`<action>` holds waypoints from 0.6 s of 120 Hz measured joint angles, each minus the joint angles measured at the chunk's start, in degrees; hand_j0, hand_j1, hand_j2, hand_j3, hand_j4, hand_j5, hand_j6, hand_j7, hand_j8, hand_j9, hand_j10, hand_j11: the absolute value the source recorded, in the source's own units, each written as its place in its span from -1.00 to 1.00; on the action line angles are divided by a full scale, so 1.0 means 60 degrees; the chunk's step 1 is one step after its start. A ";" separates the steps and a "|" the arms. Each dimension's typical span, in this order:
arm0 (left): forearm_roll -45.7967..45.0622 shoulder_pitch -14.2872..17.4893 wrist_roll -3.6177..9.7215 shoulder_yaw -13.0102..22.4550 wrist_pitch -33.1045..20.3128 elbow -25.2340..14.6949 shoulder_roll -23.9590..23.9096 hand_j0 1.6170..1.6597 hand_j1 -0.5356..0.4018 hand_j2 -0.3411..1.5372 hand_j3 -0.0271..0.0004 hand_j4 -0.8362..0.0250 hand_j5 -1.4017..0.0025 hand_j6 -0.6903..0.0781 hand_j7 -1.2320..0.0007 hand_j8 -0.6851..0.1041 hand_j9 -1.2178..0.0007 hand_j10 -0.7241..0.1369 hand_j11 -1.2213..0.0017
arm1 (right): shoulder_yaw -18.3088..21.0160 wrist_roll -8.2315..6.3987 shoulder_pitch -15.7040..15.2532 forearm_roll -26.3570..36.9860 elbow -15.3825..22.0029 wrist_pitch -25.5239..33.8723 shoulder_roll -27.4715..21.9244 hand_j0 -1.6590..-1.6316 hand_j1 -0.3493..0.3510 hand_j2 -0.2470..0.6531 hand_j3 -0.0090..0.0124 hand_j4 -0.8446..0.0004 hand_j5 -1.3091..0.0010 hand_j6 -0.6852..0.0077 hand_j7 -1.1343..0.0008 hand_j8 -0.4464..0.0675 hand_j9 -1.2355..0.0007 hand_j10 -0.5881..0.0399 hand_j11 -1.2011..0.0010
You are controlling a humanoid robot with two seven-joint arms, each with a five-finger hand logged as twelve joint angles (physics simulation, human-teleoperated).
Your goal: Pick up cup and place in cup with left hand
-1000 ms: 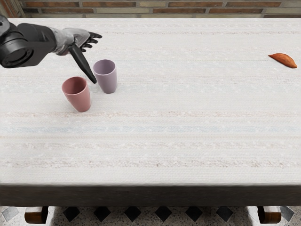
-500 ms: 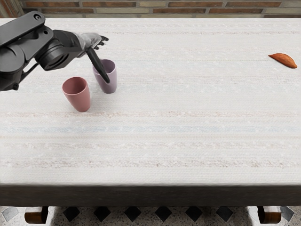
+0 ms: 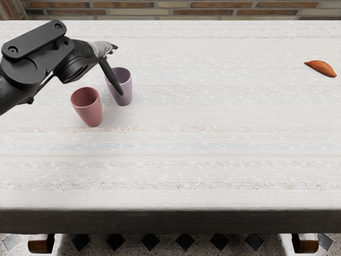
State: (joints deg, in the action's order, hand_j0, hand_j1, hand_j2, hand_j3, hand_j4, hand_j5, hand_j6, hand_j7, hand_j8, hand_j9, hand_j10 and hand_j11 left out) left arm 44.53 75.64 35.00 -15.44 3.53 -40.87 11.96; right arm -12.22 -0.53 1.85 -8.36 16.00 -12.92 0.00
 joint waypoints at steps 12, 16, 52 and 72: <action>0.0002 0.0006 0.0000 0.0162 -0.0375 0.0030 -0.0160 0.92 0.73 -0.62 0.97 0.79 0.88 0.63 0.87 0.57 0.87 0.53 0.86 | -0.0001 0.0000 0.0000 0.0000 0.0000 0.0000 0.0000 -0.93 -1.00 -0.45 -0.16 1.00 1.00 0.98 1.00 0.74 1.00 0.87 1.00; 0.0002 0.0006 0.0000 0.0200 -0.0441 0.0034 -0.0195 0.92 0.69 -0.62 0.97 0.75 0.85 0.58 0.83 0.53 0.83 0.49 0.83 | -0.0002 0.0000 0.0000 0.0000 0.0000 0.0000 0.0000 -0.93 -1.00 -0.45 -0.16 1.00 1.00 0.98 1.00 0.74 1.00 0.87 1.00; 0.0002 -0.0038 0.0000 0.0324 -0.0608 0.0047 -0.0265 0.92 0.37 -0.59 0.97 0.47 0.62 0.26 0.57 0.22 0.57 0.21 0.57 | 0.0000 0.0000 0.0000 -0.0005 0.0000 0.0000 0.0000 -0.93 -1.00 -0.45 -0.16 1.00 1.00 0.98 1.00 0.74 1.00 0.87 1.00; 0.0009 -0.0024 0.0000 0.0330 -0.0616 0.0219 -0.0429 0.92 0.27 -0.58 0.97 0.37 0.54 0.15 0.48 0.11 0.48 0.11 0.48 | 0.0000 0.0000 0.0000 -0.0001 0.0000 0.0000 0.0000 -0.93 -1.00 -0.45 -0.16 1.00 1.00 0.98 1.00 0.74 1.00 0.87 1.00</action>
State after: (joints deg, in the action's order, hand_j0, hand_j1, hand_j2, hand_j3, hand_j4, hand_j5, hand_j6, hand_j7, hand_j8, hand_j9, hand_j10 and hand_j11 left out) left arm 44.58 75.50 35.00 -13.46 -0.16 -39.56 9.38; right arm -12.22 -0.53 1.85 -8.37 16.00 -12.92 0.00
